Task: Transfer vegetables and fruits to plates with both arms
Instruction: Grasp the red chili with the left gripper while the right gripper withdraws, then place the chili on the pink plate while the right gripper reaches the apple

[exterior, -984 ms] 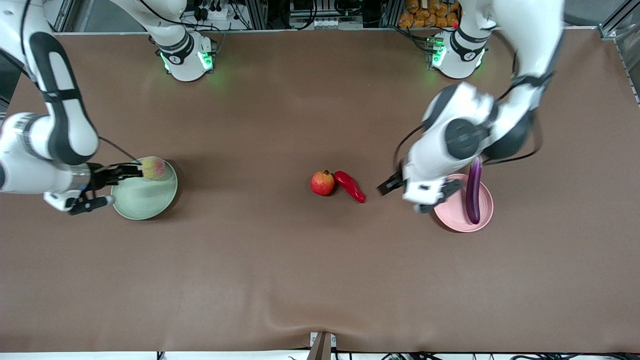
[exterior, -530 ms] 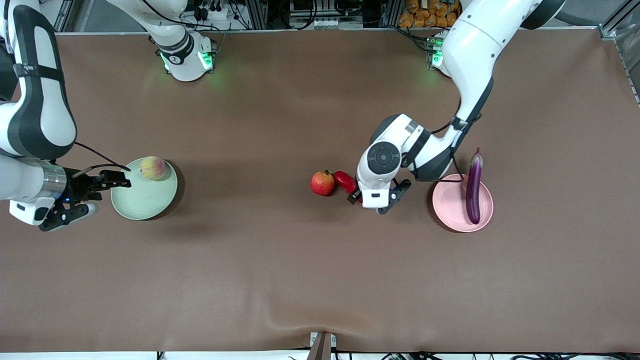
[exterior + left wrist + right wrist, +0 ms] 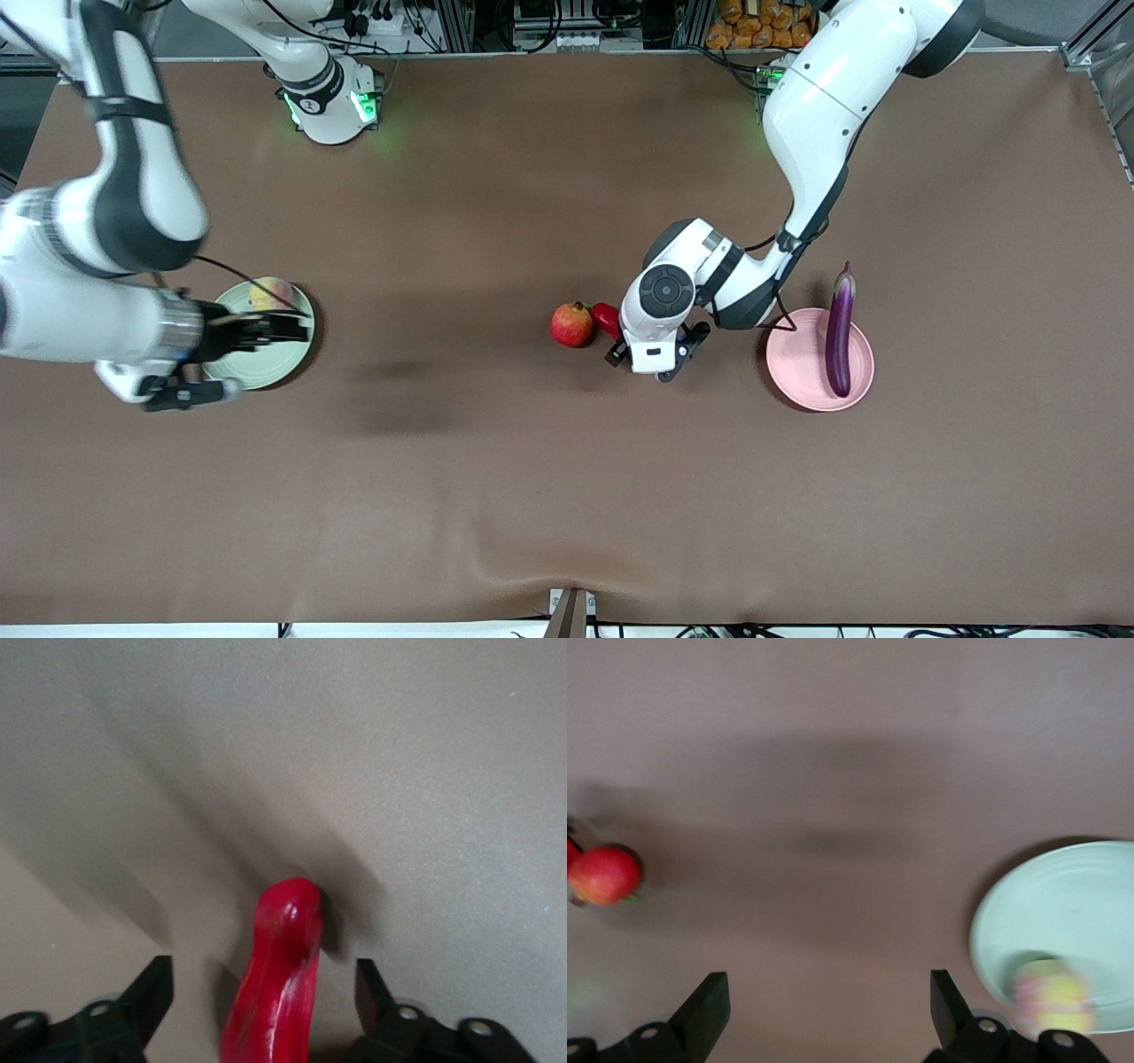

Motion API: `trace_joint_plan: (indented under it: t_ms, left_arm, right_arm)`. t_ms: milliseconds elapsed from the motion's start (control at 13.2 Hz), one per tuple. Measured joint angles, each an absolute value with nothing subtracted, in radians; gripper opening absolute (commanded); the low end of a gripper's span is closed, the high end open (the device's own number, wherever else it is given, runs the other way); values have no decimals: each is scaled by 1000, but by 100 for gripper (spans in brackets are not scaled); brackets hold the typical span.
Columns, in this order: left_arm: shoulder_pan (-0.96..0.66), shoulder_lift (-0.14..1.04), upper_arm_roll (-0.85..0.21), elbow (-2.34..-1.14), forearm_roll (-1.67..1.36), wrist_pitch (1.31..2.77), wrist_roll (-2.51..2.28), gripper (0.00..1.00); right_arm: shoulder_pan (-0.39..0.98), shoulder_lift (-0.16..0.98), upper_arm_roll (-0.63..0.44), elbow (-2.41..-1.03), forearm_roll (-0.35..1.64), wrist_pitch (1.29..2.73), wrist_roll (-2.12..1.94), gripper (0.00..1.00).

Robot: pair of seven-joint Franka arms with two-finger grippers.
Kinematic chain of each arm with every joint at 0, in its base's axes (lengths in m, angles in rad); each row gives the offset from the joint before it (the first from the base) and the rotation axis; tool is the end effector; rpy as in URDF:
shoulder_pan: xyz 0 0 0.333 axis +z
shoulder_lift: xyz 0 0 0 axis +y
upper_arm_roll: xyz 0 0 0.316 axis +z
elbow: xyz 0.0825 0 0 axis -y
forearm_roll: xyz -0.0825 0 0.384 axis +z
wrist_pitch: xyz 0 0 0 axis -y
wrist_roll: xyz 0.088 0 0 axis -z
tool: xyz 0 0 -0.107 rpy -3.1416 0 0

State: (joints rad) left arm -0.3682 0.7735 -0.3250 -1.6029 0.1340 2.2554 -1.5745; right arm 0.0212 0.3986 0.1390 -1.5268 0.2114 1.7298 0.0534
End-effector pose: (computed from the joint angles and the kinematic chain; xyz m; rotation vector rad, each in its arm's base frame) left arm 0.5459 -0.4136 0.1862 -2.8266 -1.3134 0.2331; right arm 0.6439 0.1117 0.4193 -2.8862 -0.0683 0.3177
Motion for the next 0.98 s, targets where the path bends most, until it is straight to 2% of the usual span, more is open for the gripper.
trace_joint_plan:
  t_ms: [76, 151, 530, 681, 984]
  left_arm:
    - [-368, 775, -325, -1601, 134, 2256, -1575, 13]
    - [-367, 775, -325, -1599, 134, 2256, -1575, 0]
    - [-331, 761, -323, -1575, 134, 2209, -1529, 0]
    - [-293, 717, -324, -1562, 134, 2114, -1425, 0]
    - [-167, 552, -323, -1553, 135, 1857, -975, 0]
  right_arm:
    - [67, 415, 140, -1516, 212, 1753, 136, 100]
    - [105, 433, 140, -1504, 213, 1780, 211, 100]
    - [212, 504, 141, -1451, 219, 1835, 464, 100]
    - [255, 529, 141, -1450, 253, 1866, 544, 100]
    - [347, 574, 142, -1448, 309, 1969, 715, 100]
